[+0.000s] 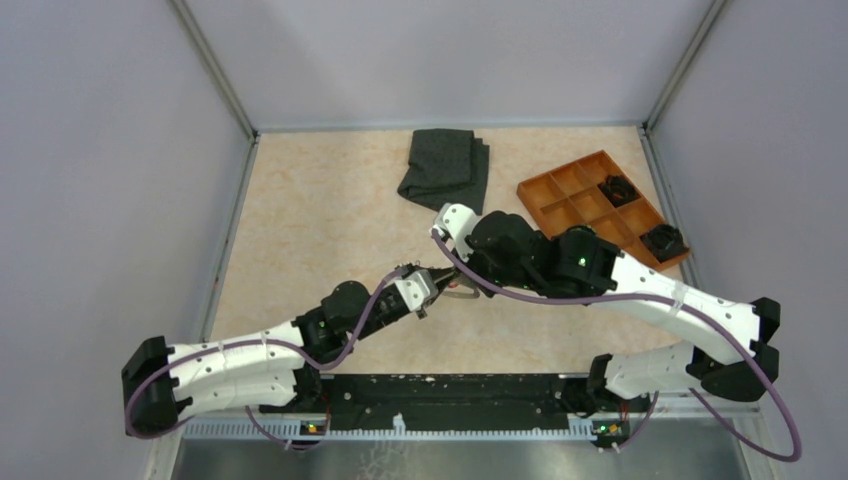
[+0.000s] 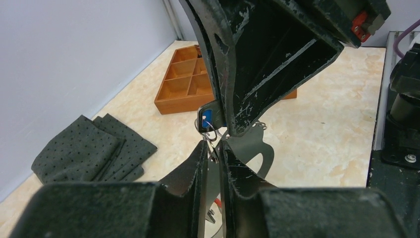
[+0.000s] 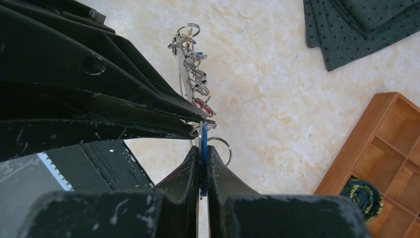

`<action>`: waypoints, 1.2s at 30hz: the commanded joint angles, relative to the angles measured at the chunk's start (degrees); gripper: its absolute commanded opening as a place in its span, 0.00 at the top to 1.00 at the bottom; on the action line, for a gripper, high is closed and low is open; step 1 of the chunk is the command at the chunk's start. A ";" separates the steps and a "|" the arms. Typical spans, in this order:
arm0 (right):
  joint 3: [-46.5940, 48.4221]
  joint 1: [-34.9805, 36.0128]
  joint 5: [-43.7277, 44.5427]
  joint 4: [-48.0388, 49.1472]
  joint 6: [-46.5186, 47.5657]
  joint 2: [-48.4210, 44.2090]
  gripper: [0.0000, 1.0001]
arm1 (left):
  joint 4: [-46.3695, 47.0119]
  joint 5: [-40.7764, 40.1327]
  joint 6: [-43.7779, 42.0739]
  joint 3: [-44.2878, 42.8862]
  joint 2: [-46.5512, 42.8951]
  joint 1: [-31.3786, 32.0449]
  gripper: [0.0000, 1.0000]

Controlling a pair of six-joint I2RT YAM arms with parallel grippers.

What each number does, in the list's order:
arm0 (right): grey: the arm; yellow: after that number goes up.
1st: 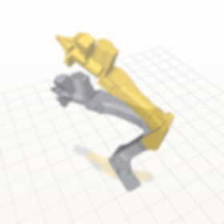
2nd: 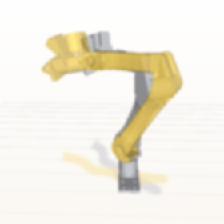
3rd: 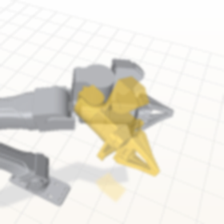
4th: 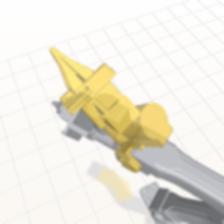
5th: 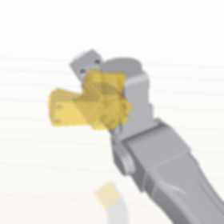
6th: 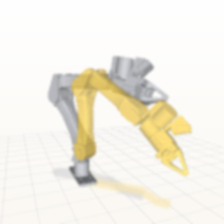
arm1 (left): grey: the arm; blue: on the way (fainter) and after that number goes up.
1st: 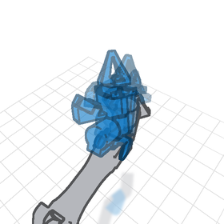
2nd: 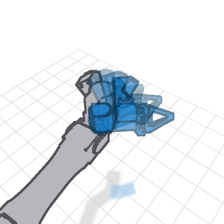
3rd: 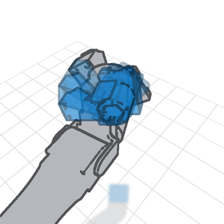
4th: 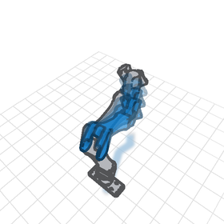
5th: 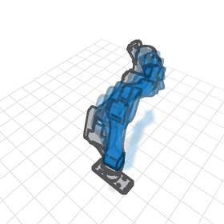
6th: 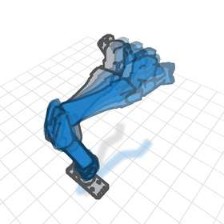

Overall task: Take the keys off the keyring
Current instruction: Remove the key from the keyring.

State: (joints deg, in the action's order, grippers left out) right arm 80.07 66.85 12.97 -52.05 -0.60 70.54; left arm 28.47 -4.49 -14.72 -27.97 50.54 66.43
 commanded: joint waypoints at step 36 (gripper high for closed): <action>0.94 -1.54 5.82 -1.58 -0.68 0.06 1.00 | 6.93 0.23 2.20 4.20 -7.21 0.19 1.00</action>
State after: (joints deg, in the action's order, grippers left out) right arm 81.30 66.83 14.92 -53.56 -1.61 70.98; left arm 30.55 -4.14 -14.09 -24.58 45.08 66.48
